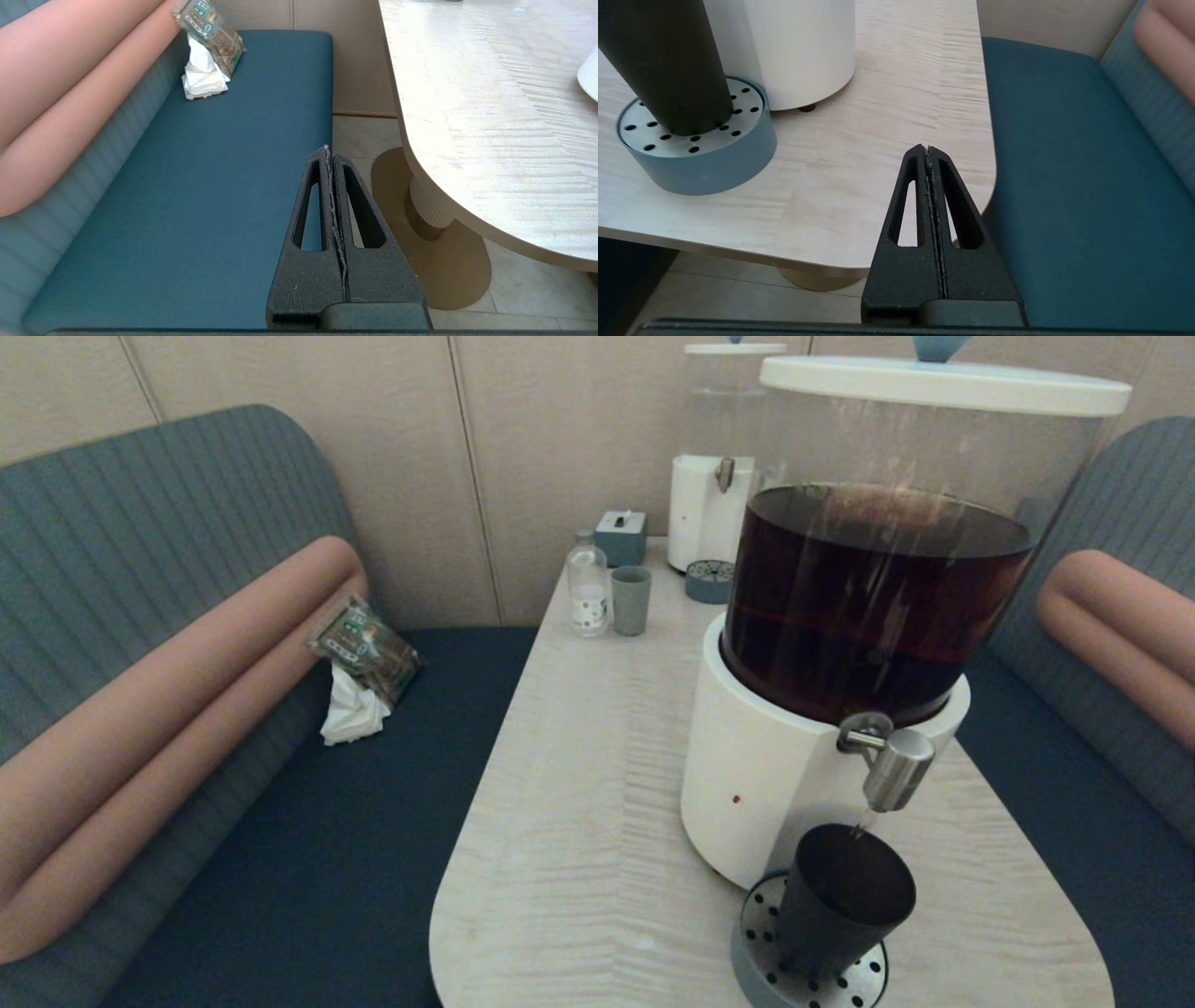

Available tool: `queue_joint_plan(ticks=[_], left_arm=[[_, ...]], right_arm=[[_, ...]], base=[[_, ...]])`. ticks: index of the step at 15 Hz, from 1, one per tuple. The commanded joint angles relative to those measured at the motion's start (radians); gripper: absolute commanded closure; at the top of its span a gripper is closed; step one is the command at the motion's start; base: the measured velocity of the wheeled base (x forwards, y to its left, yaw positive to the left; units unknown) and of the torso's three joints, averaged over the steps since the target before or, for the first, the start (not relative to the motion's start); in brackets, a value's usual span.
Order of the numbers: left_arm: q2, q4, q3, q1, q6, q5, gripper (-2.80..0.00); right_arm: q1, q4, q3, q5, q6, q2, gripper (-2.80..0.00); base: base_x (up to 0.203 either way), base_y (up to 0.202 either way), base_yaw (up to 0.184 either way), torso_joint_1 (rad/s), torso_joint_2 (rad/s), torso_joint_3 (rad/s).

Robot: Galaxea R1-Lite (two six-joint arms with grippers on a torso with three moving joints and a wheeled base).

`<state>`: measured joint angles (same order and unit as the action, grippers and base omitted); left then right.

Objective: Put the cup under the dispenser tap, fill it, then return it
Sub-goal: Turn off the faucet

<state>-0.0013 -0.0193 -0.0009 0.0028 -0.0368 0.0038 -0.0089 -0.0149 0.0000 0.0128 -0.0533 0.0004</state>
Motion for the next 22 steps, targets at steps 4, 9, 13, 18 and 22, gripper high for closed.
queue_joint_plan(ticks=[4,9,13,18,22], left_arm=[[0.001,-0.001,0.000,0.000,-0.002,-0.001,0.00],[0.001,-0.001,0.001,0.000,-0.002,0.000,0.00],[0.001,0.001,-0.001,0.000,0.000,-0.002,0.00],[0.001,-0.005,-0.020,0.000,-0.003,-0.004,0.00],[0.046,0.046,-0.304,0.000,-0.033,-0.050,0.00]], right_arm=[[0.000,-0.002,0.006,0.000,0.010,-0.002,0.00],[0.000,-0.004,0.006,0.001,0.012,-0.002,0.00],[0.000,-0.004,0.006,0.001,0.012,-0.002,0.00],[0.000,-0.004,0.006,0.001,0.012,-0.002,0.00],[0.000,-0.004,0.006,0.001,0.012,-0.001,0.00]], base=[[0.000,0.000,0.000,0.000,0.00,0.000],[0.000,0.000,0.000,0.000,0.00,0.000],[0.000,0.000,0.000,0.000,0.00,0.000],[0.000,0.000,0.000,0.000,0.00,0.000],[0.000,0.000,0.000,0.000,0.00,0.000]])
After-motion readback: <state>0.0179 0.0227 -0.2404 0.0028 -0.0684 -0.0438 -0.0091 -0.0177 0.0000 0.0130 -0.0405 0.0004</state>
